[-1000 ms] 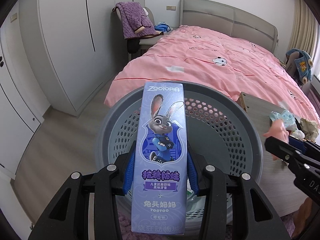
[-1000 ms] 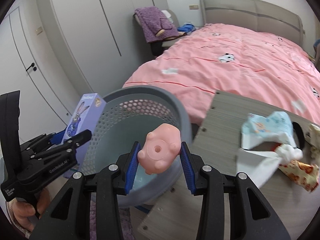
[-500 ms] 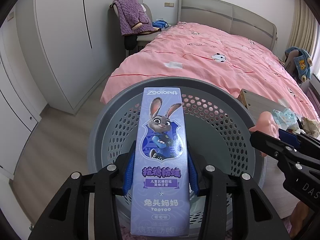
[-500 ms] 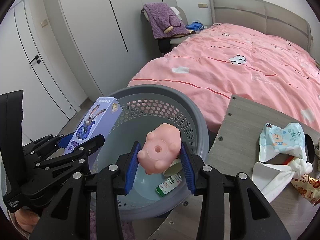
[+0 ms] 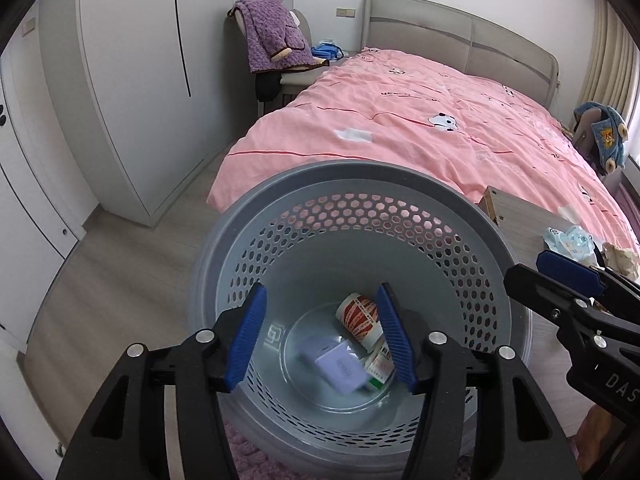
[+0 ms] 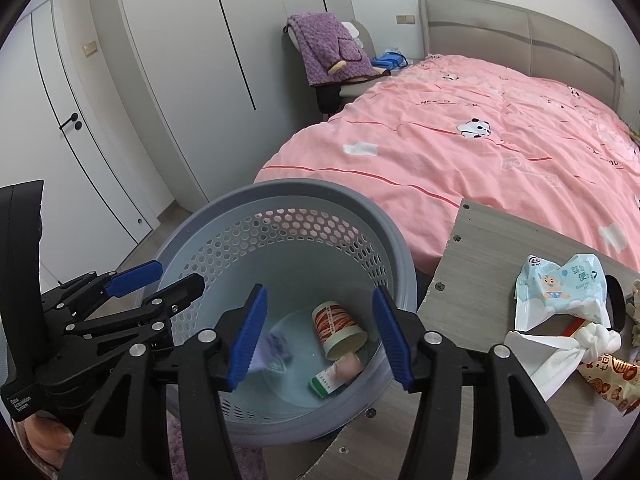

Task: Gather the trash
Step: 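Open both grippers over the basket, dropping the toothpaste box and pig toy, then move both tools back from the basket toward the table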

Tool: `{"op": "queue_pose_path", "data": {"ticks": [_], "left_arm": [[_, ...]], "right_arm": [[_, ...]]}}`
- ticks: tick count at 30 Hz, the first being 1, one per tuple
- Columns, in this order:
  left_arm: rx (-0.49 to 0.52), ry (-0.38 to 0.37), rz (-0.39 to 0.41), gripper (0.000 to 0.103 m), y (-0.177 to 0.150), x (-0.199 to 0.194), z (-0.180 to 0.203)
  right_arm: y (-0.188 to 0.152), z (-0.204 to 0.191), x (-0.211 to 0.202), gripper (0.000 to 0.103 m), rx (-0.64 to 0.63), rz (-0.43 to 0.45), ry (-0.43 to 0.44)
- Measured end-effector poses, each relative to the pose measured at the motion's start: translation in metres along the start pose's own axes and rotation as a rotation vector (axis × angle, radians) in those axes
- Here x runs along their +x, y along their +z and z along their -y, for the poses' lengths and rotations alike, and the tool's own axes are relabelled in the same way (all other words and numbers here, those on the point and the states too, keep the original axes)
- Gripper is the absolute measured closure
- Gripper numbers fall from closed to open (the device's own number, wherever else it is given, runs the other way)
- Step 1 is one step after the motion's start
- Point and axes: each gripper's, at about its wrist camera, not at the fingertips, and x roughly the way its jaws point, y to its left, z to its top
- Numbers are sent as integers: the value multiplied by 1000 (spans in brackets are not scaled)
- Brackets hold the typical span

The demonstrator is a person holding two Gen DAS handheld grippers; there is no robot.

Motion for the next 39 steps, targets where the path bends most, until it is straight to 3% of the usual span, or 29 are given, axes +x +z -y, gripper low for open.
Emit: {"op": "queue_pose_path", "data": {"ticks": [22, 39], "left_arm": [[-18, 35, 32, 37, -9, -25, -7], [-2, 38, 64, 33, -15, -46, 9]], "right_arm": [[-9, -1, -15, 41, 12, 21, -33], [-24, 9, -43, 34, 29, 51, -75]]}}
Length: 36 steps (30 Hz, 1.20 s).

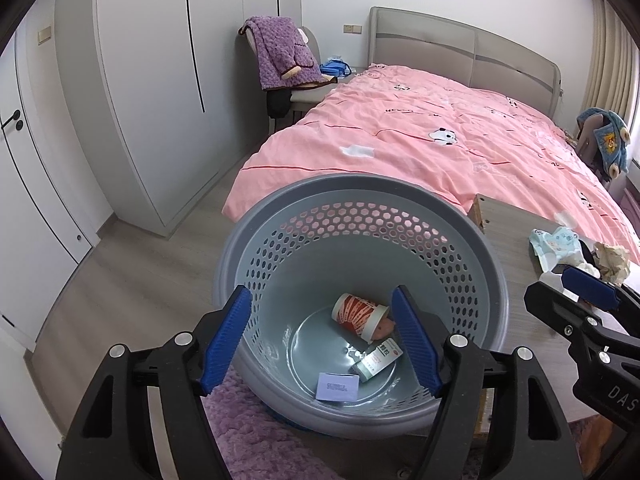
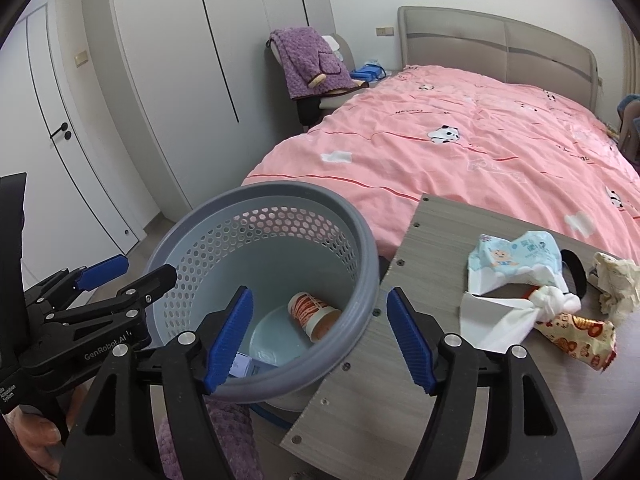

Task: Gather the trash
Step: 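Move both tools back from the basket toward the table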

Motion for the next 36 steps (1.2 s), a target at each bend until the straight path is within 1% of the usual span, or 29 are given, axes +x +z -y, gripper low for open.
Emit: {"op": "queue_pose_path", "data": {"ticks": [3, 12, 21, 29, 36], "left_arm": [[1, -6, 2, 32, -2, -3, 4], [21, -28, 12, 31, -6, -12, 19], [65, -59, 33, 31, -10, -27, 42], [108, -111, 28, 31, -13, -29, 71], [173, -150, 20, 31, -16, -28, 106]], "right_arm": [[-3, 4, -6, 31, 9, 7, -9], [-13, 19, -25, 30, 38, 24, -31], [-25, 40, -43, 29, 76, 40, -66], [-46, 71, -62, 29, 123, 38, -123], [-66, 112, -77, 29, 191, 32, -183]]}}
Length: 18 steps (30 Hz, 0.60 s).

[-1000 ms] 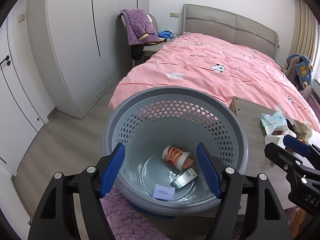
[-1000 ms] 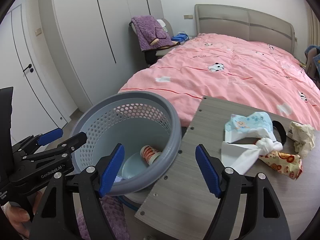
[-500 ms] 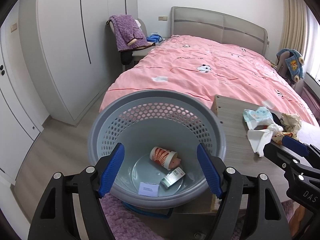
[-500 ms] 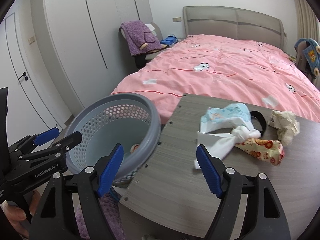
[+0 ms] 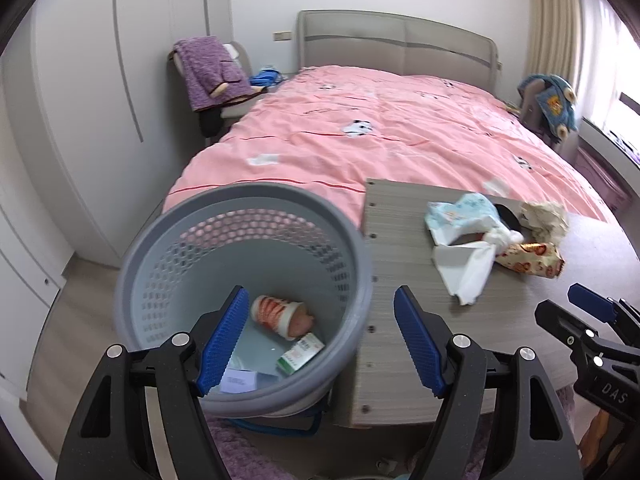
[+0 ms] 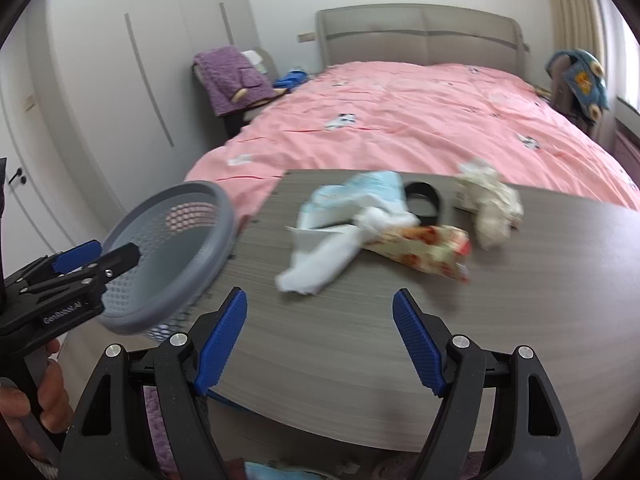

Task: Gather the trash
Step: 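Move both tools back from the basket toward the table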

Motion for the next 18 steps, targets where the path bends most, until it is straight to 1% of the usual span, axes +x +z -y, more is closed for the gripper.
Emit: {"op": "queue_pose_path", "data": {"ticks": [4, 10, 13, 18], "left_arm": [[39, -21, -22, 31, 2, 9, 23], [77, -40, -39, 31, 8, 21, 49], [89, -48, -41, 31, 12, 26, 60], [100, -56, -38, 31, 20, 32, 74]], "right_arm": [[-7, 35, -2, 29, 54, -8, -45], [-9, 75, -1, 29, 119, -10, -93], [-6, 91, 1, 29, 140, -2, -110], [8, 113, 8, 29, 162, 23, -132]]}}
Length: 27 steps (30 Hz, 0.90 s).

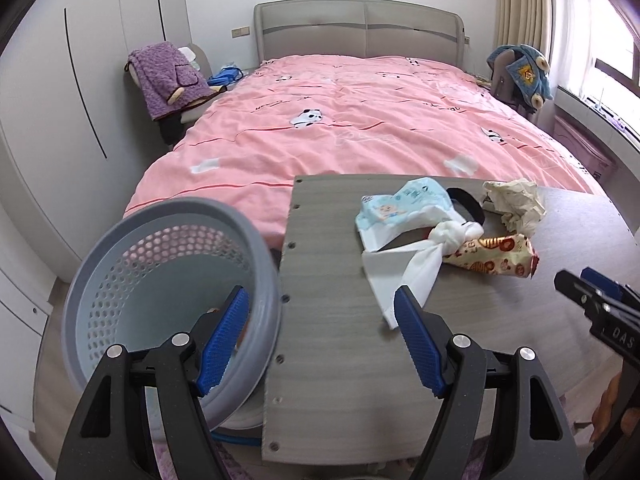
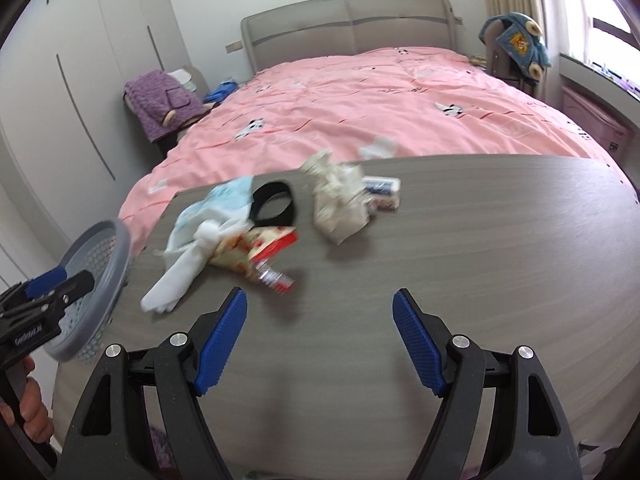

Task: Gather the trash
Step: 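Move both tools back from the basket toward the table, then grasp the crumpled white paper with the right gripper while the left grasps the tissue knot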

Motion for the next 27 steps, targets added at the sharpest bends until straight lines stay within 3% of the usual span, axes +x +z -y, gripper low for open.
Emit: {"op": "queue_pose_path", "data": {"ticks": [10, 21, 27], "left_arm": [[2, -8, -17, 31, 13, 18, 15], [-9, -12, -35, 31, 20, 30, 16], [-9, -15, -43, 31, 20, 34, 16]], "right_arm": [[42, 4, 33, 29, -35, 22, -23], [62, 2, 67, 29, -79, -21, -78], [61, -2, 74, 39, -94, -29, -91]]}}
